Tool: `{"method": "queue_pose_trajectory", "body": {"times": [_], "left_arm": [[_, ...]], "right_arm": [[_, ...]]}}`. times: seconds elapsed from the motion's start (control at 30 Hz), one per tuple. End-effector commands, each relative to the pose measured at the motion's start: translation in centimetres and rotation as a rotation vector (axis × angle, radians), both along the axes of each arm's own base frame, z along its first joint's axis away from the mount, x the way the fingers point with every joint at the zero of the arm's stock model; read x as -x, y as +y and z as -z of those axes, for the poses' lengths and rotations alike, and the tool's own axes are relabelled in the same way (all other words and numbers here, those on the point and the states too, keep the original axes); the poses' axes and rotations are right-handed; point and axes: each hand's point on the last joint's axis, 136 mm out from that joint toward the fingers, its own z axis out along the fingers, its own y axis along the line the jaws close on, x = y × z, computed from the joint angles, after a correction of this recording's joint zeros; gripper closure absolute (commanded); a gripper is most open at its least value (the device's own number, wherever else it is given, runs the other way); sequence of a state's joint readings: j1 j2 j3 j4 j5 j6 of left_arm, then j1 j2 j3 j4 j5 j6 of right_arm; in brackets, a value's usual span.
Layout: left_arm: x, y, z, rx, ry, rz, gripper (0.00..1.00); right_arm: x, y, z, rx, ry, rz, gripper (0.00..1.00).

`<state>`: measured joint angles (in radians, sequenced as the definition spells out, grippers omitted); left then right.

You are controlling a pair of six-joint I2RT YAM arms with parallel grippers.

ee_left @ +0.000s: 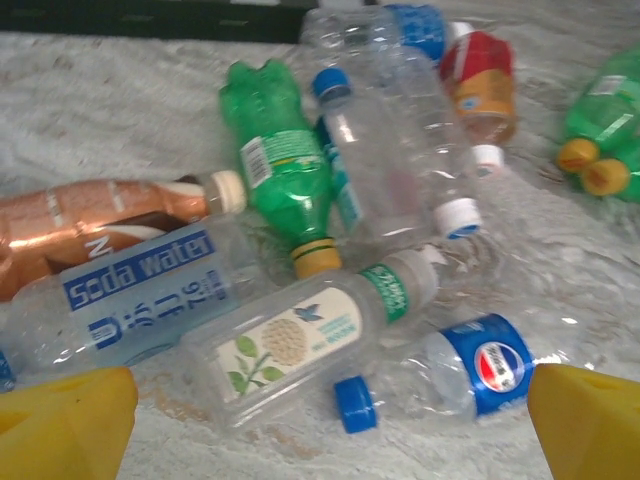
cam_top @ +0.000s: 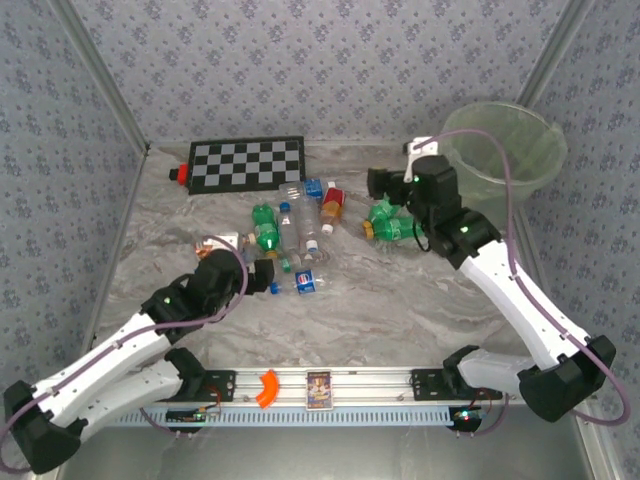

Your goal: Put the plastic bottles in the bin

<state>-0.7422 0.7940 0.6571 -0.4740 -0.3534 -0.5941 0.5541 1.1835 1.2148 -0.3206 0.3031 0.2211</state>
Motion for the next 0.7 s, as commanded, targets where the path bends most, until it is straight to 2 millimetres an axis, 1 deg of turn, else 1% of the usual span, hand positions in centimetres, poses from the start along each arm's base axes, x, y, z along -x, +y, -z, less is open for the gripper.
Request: {"method": "queue_pose_trajectory", "body": {"times": [0.0, 0.17, 0.23, 0.37, 0.5, 0.67], "left_arm": [[-0.7, -1.1, -0.2, 0.093, 0.054, 0.02, 0.0], [-2.3, -1.1, 1.8, 0.089, 0.133, 0.005, 0.0], [-3.0, -0.7, 2.5, 0.067, 0.166, -0.014, 0.0], [-4.2, -0.5, 3.8, 0.054, 0.215, -0.021, 0.0], [-5.1, -1.0, 5.0, 0.064, 0.248, -0.018, 0.0], [-5.6, -1.7, 6.1, 0.079, 0.276, -0.002, 0.0]], "right_arm": [[0.7, 2.4, 0.7, -0.043, -0.018, -0.072, 0.0], [2.2, 6.1, 3.8, -0.054, 0.018, -0.226, 0.0], [2.8, 7.3, 5.1, -0.059, 0.031, -0.287, 0.0], [3.8, 8.8, 7.0, -0.093, 0.05, -0.355, 0.0], [4.9, 10.2, 8.4, -0.107, 0.081, -0.415, 0.0], [6.0, 11.6, 10.6, -0.061, 0.123, -0.448, 0.0]]}}
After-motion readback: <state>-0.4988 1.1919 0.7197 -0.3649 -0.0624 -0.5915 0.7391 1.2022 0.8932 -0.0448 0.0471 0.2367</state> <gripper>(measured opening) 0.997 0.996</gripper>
